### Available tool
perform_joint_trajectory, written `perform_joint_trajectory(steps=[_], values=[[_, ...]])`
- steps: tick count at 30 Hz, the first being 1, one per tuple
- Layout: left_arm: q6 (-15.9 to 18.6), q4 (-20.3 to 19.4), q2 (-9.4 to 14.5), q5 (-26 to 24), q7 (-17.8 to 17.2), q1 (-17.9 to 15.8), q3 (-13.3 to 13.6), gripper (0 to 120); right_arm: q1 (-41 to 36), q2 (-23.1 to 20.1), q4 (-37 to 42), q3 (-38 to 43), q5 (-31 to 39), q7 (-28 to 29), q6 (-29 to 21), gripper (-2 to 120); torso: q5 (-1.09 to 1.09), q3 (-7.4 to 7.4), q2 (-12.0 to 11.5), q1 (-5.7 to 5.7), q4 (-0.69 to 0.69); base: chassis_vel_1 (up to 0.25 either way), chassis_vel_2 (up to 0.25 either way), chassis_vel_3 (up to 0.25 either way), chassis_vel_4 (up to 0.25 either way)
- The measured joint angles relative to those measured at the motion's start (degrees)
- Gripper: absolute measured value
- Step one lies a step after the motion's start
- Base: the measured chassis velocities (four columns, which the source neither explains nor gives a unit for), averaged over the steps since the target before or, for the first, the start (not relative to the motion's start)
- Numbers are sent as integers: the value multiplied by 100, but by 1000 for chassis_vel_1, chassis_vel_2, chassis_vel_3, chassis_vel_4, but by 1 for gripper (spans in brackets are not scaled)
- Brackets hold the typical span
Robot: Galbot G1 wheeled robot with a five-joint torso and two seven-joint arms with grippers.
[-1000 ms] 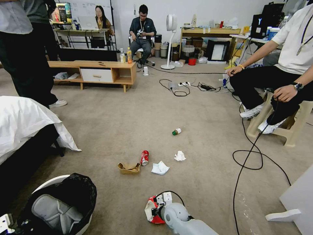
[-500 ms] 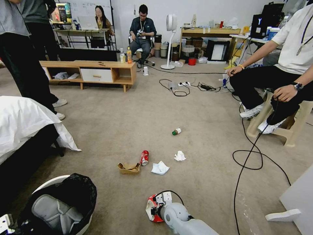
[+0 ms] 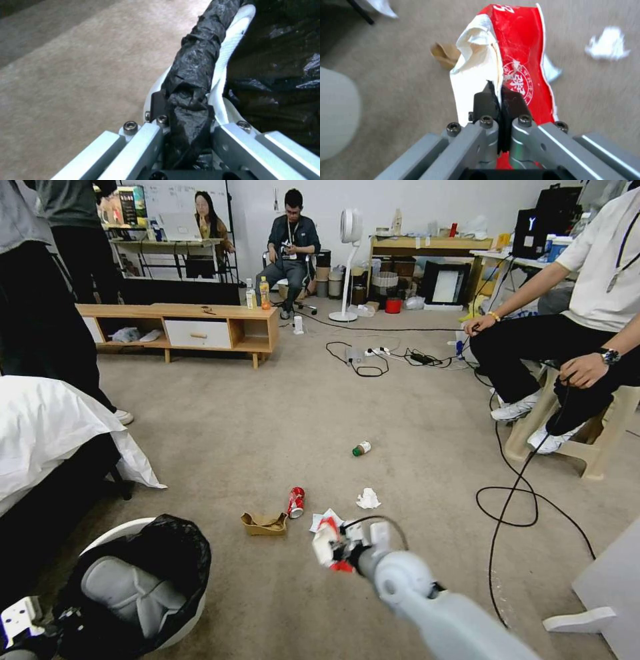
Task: Pick up the trash bin and place the garbage on the floor into it.
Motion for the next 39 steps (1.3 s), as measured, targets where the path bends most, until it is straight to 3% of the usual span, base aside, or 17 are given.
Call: perform_joint_trajectory(steps=[6,14,20,22,28,39], values=[[0,-170,216,-305,-81,-82,13,1,298,-304,1045,124,351,141,83,0,0,0,0,0,3,0,0,0,0],[0,-382,450,-530,-138,-76,89,1,953,-200,1649,-76,902,28,452,0,0,0,-1,0,2,0,0,0,0],[0,-405,607,-661,-189,-96,188,1,1804,260,1727,-621,1530,-171,756,0,-3,0,-1,0,3,0,0,0,0],[0,-420,653,-700,-202,-116,243,1,2425,739,1537,-1066,1880,-248,922,0,-2,0,-1,0,3,0,0,0,0],[0,-437,748,-801,-239,-152,282,1,3162,1331,1167,-1676,2246,-344,984,0,-3,0,0,0,5,0,0,0,0],[0,-413,785,-829,-266,-242,386,1,3302,1611,834,-2356,2402,-193,837,0,-2,0,0,0,2,0,0,0,0]])
